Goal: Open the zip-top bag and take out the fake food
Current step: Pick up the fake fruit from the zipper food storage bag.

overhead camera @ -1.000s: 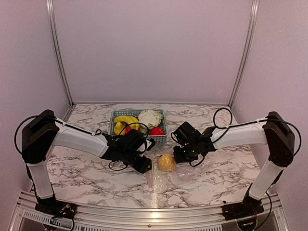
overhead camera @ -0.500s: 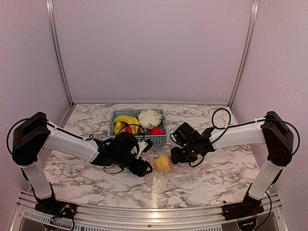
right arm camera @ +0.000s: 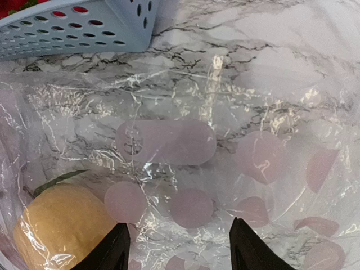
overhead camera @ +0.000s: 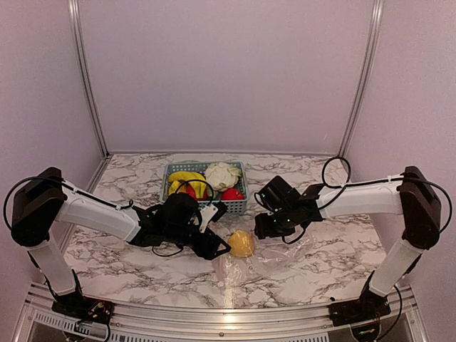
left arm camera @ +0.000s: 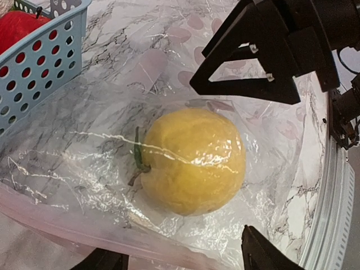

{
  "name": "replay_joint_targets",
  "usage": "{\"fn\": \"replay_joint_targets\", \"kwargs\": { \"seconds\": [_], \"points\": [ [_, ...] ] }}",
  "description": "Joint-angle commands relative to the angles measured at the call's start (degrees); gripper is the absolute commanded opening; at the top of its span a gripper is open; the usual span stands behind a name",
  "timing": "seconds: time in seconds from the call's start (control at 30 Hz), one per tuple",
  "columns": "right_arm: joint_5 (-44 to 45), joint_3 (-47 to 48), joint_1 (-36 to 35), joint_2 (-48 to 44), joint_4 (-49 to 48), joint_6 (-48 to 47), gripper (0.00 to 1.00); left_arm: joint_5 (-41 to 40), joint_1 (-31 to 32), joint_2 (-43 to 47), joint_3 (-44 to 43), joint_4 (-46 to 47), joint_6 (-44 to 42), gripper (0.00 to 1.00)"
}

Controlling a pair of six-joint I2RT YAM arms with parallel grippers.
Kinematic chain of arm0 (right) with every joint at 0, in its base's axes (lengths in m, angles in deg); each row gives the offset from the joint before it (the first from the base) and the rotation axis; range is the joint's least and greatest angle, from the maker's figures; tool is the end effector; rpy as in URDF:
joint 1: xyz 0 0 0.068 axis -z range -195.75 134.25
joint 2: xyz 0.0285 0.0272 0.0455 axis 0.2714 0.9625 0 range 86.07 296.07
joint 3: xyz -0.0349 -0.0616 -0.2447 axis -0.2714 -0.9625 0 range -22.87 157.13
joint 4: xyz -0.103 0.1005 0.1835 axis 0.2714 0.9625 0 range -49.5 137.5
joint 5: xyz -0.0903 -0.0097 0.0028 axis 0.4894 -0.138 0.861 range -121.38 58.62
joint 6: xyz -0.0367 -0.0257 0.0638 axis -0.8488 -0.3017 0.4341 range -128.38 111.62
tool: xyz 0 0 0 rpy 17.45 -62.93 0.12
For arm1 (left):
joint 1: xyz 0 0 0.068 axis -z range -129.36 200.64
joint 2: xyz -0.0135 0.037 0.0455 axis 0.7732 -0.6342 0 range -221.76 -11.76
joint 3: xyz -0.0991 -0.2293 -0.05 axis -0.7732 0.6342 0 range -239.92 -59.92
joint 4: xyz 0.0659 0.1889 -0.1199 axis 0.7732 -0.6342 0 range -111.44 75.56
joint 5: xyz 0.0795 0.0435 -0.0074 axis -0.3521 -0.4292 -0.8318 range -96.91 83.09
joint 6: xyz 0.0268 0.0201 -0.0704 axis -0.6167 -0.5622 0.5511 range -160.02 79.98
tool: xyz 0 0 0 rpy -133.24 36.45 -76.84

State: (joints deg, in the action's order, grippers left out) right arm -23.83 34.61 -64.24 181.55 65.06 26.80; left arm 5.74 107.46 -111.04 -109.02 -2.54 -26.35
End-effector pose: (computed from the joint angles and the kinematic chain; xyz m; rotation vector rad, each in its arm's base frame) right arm 0.2146 0.2294 0.1485 -0.2680 2.6694 0.3049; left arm 0.1807 -0.3027 0.1430 0.9932 2.1642 -0.8804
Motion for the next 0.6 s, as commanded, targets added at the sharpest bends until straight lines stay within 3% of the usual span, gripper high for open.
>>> {"fn": "replay_joint_targets", "kwargs": {
  "seconds": [0.0,0.43,0.57],
  "points": [
    [1.46,3.7,-0.75,-4.63,2.49,-0.6,0.55,-0.13,0.31,1.92,1.6,1.32,-0.68,0.71],
    [-2.29,5.31,-4.07,-2.48,2.49,-1.52,0.56,-3.95,-0.46,8.36,5.79,-1.86,-1.1,0.71],
    [-3.99,4.16,-4.09,-2.32,1.4,-1.19,0.49,-3.81,-0.69,8.13,6.24,-2.35,-0.96,0.7]
  ]
}}
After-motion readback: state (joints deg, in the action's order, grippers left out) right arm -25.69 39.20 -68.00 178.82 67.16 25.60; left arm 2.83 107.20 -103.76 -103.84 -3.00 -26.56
